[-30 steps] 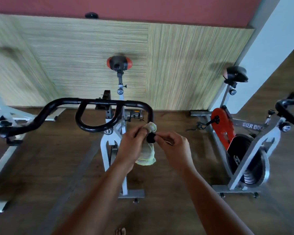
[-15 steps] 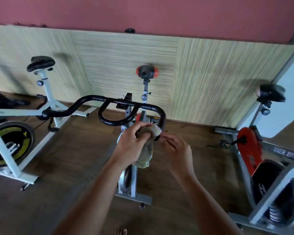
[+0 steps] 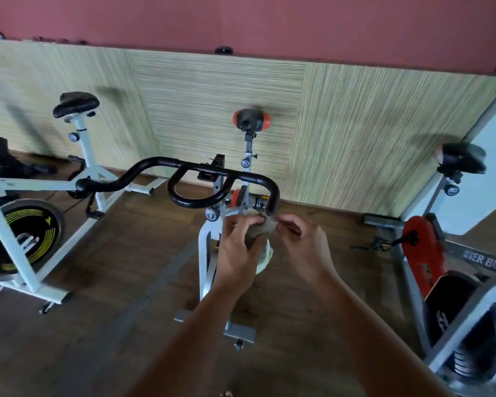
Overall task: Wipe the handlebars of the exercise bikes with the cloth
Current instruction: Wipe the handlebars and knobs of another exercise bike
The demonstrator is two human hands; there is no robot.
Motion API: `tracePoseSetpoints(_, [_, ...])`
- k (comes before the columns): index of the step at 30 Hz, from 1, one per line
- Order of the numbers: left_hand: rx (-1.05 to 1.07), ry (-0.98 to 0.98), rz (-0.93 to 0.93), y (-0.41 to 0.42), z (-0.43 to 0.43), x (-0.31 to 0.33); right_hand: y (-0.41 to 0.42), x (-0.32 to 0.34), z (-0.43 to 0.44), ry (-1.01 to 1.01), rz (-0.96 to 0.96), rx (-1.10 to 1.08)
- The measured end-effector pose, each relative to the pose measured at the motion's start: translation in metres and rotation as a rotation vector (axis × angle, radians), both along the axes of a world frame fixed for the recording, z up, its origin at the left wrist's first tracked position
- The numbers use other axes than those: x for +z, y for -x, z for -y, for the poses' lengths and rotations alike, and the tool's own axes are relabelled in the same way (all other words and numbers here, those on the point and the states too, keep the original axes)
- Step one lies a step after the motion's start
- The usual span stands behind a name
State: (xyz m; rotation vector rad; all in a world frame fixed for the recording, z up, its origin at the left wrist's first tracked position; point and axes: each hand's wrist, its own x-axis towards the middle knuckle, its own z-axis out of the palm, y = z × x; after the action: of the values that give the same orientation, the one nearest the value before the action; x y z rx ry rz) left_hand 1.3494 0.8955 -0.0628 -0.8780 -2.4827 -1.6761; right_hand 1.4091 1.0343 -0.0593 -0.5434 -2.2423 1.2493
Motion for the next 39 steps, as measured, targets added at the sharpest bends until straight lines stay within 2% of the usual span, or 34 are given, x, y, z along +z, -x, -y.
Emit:
tracePoseSetpoints(3, [-0.026, 0.006, 0.006, 0.009, 0.006, -0.010, 0.004, 0.002, -0.002, -0.032, 0.039, 0.052])
tracePoseSetpoints(8, [-0.087, 0.044, 0.195, 0.023, 0.024, -0.013, 0.005, 0.002, -0.010, -0.059, 0.103, 0.154])
tracePoseSetpoints(18, [0.003, -0.124, 0.375, 0.006, 0.027, -0.022, 0.018, -0.007, -0.028, -0.096, 0.082, 0.244])
tracePoseSetpoints(25, [0.258, -0.216, 0.335, -0.018, -0.006, -0.024, 0.031, -0.012, -0.055, -0.244, 0.048, 0.463])
tracePoseSetpoints(32, [0.469, -0.486, 0.337, -0.041, -0.038, -0.030, 0.045, -0.019, -0.077, -0.252, -0.083, 0.641])
tracePoseSetpoints(39, [0.450, -0.624, 0.240, -0.045, -0.053, -0.047, 0.059, -0.028, -0.086, -0.186, -0.156, 0.735])
